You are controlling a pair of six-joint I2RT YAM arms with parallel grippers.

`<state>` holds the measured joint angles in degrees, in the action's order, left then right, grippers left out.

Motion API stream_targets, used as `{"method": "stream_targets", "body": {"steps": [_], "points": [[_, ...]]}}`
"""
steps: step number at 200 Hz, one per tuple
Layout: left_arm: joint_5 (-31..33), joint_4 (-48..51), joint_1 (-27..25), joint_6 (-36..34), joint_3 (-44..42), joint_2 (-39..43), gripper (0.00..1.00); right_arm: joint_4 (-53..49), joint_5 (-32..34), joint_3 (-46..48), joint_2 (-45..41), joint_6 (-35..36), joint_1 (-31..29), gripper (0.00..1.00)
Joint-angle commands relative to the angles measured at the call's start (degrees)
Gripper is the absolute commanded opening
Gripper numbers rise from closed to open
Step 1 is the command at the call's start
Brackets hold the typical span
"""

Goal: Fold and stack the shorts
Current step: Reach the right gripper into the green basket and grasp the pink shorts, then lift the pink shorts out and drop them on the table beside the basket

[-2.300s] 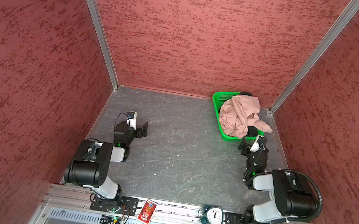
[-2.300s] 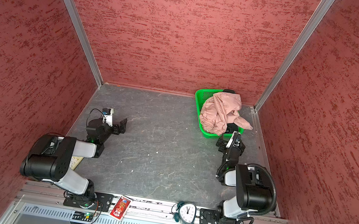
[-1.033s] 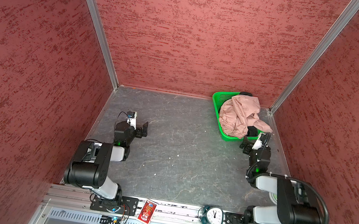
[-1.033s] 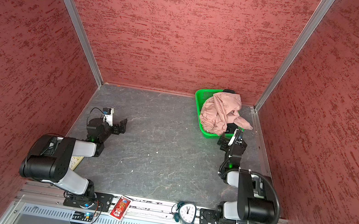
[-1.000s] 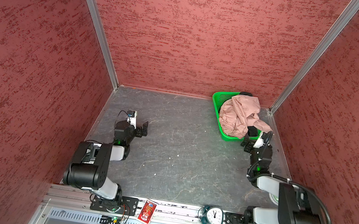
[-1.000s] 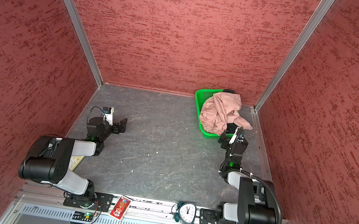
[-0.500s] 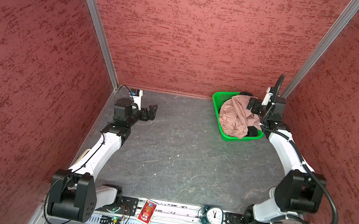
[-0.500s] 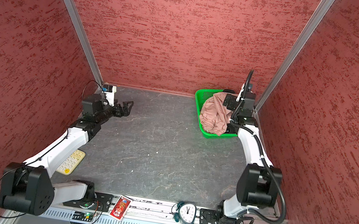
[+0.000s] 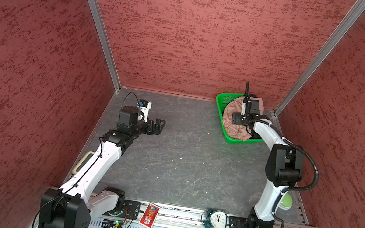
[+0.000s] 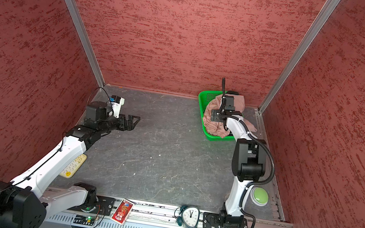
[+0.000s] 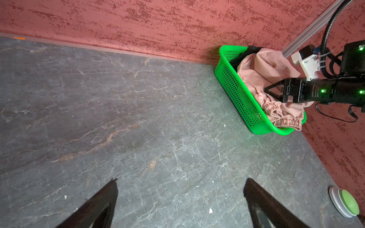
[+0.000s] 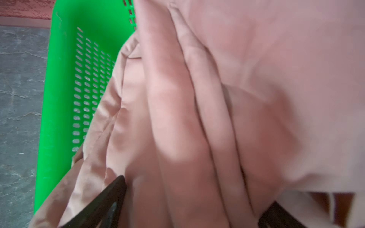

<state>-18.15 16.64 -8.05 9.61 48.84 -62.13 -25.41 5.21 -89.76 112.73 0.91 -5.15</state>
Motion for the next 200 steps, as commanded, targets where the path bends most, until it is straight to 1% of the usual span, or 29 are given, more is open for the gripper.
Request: {"method": "stream_targets", "body": {"steps": [1,4,25,31,32,33,36,58,74,89,101,121,152,174,191,200], "points": [[-0.47,1.67,-0.22,-1.12,1.34,0.63,0.99,0.97,1.09,-3.13,0.85,0.85,0.59,0.68],[-0.57,1.67,-0.21,-1.1,1.37,0.61,0.99,0.91,1.32,-3.53,1.09,0.89,0.58,0.64],[-0.7,1.91,-0.26,-1.18,1.78,0.47,0.99,-1.02,1.69,-7.17,2.1,1.15,0.6,0.18],[-0.86,1.81,-0.28,-1.24,1.81,0.58,0.99,-1.43,1.36,-8.09,1.8,1.04,0.64,0.08],[-0.89,1.81,-0.29,-1.25,1.8,0.59,0.99,-1.47,1.27,-8.31,1.62,0.99,0.59,0.04],[-0.91,1.81,-0.29,-1.21,1.79,0.6,0.99,-1.47,1.27,-8.31,1.62,0.99,0.59,0.04],[-0.98,1.75,-0.29,-1.15,1.79,0.68,0.99,-1.48,0.99,-8.65,1.32,0.88,0.6,0.0],[-1.36,1.83,-0.29,-1.33,2.11,1.04,0.99,-0.05,-1.74,-9.31,-3.19,-0.22,0.6,0.0],[-1.36,2.4,-0.25,-1.6,2.49,1.13,0.99,1.0,-5.34,-9.54,-7.25,-1.12,0.55,0.0],[-1.14,2.63,-0.12,-1.69,2.73,1.54,0.99,1.41,-10.05,-10.27,-10.96,-2.13,0.25,0.0],[-0.84,2.7,-0.17,-1.44,2.77,2.05,0.99,1.08,-15.26,-11.24,-13.57,-1.74,-0.4,0.0],[-0.83,2.88,-0.1,-0.75,3.17,3.2,0.99,-0.35,-21.1,-13.73,-17.06,0.38,-3.53,0.0],[-2.16,2.23,-0.07,0.65,3.81,6.37,0.99,-1.98,-27.79,-17.11,-19.7,2.89,-11.28,0.0],[-2.12,1.88,-0.03,1.54,3.81,9.37,0.99,-3.39,-29.1,-17.98,-18.83,3.64,-17.1,0.0],[-0.82,2.83,0.06,1.8,3.98,11.69,0.99,-3.6,-26.7,-16.4,-17.21,3.06,-19.95,0.0],[1.37,3.81,0.04,1.88,3.99,12.84,0.99,-3.07,-24.14,-15.01,-16.15,2.54,-20.84,0.0]]}}
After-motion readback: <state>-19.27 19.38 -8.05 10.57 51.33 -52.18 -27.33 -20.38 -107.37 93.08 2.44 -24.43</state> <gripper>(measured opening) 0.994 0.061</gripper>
